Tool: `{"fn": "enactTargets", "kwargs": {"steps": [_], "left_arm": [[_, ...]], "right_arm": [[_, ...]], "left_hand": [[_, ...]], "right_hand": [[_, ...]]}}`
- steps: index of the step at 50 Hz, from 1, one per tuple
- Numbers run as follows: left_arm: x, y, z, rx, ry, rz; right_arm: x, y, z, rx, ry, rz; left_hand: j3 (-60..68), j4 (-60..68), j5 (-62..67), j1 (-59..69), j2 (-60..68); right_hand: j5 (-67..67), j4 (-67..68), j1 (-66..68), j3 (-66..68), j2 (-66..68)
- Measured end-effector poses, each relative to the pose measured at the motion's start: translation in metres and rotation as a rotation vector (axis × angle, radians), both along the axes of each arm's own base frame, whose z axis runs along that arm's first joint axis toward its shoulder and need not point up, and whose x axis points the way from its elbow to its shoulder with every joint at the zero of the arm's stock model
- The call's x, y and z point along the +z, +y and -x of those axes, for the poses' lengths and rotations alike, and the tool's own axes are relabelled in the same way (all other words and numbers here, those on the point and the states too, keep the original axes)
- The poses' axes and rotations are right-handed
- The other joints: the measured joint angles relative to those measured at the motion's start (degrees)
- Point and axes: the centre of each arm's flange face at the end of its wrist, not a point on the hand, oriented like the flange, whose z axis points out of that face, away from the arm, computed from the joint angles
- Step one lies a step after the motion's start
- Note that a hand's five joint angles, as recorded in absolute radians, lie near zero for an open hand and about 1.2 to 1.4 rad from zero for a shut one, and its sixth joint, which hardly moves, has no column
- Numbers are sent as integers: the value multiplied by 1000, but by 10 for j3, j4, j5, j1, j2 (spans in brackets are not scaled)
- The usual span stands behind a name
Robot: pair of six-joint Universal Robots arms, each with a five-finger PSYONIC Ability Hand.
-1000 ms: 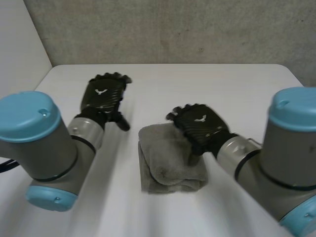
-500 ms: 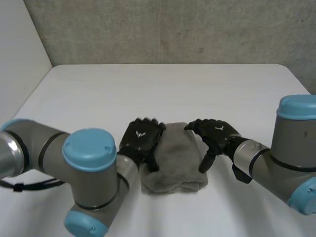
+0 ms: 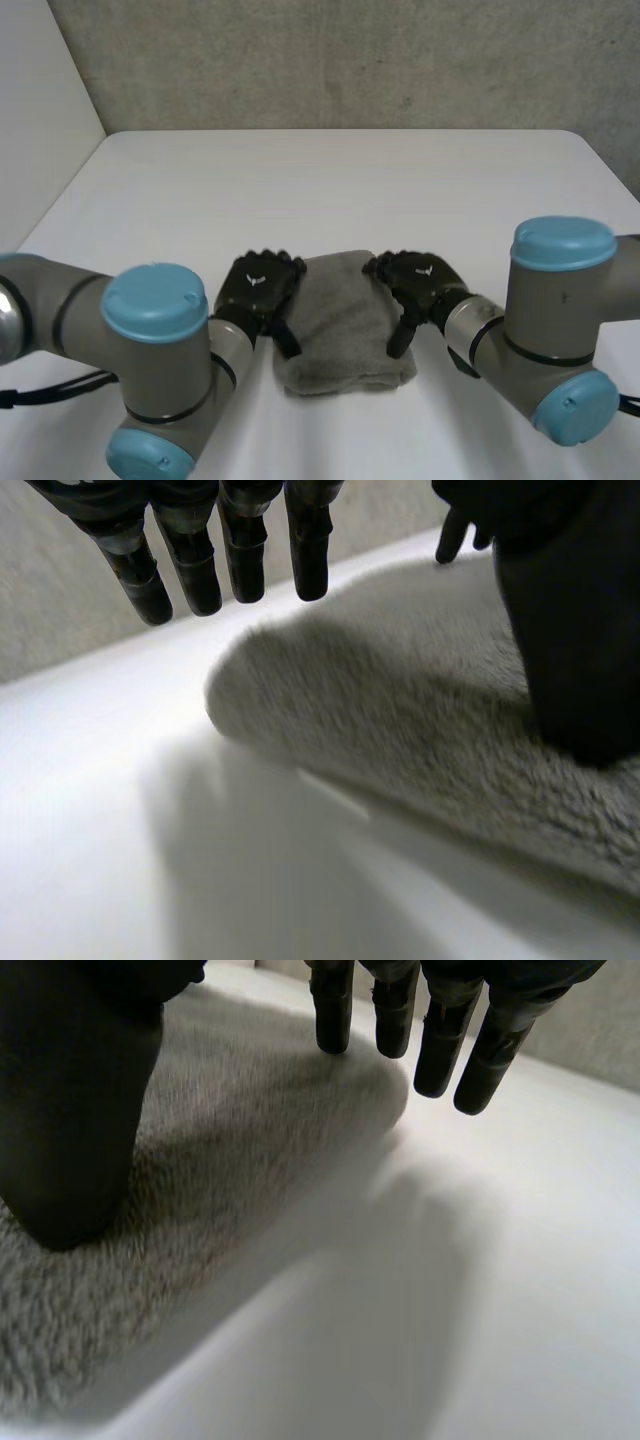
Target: Fold the towel.
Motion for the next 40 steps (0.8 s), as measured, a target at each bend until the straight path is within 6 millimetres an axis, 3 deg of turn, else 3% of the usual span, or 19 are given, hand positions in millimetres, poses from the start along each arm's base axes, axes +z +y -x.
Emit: {"fn": "enactTargets", "kwargs": {"steps": [3, 10, 13, 18, 24, 40], "left_arm": [[16, -3, -1, 6, 28, 33], [84, -15, -10, 46, 135, 173], [118, -21, -20, 79, 175, 234], [152, -30, -36, 135, 184, 257], [169, -40, -53, 199, 179, 221], [167, -47, -56, 222, 186, 190]], "right_arm": [[17, 0, 0, 1, -21, 39], [88, -4, 2, -28, -92, 190], [120, -9, 7, -90, -104, 248], [154, -18, 18, -214, -107, 323], [165, -26, 28, -309, -100, 352], [159, -27, 31, -323, -94, 335]], "left_hand": [[0, 0, -1, 0, -1], [0, 0, -1, 0, -2], [0, 0, -1, 0, -2], [0, 0, -1, 0, -2], [0, 0, -1, 0, -2], [0, 0, -1, 0, -2]], "right_hand": [[0, 0, 0, 0, 0], [0, 0, 0, 0, 0], [0, 0, 0, 0, 0], [0, 0, 0, 0, 0], [0, 0, 0, 0, 0], [0, 0, -1, 0, 0]]}}
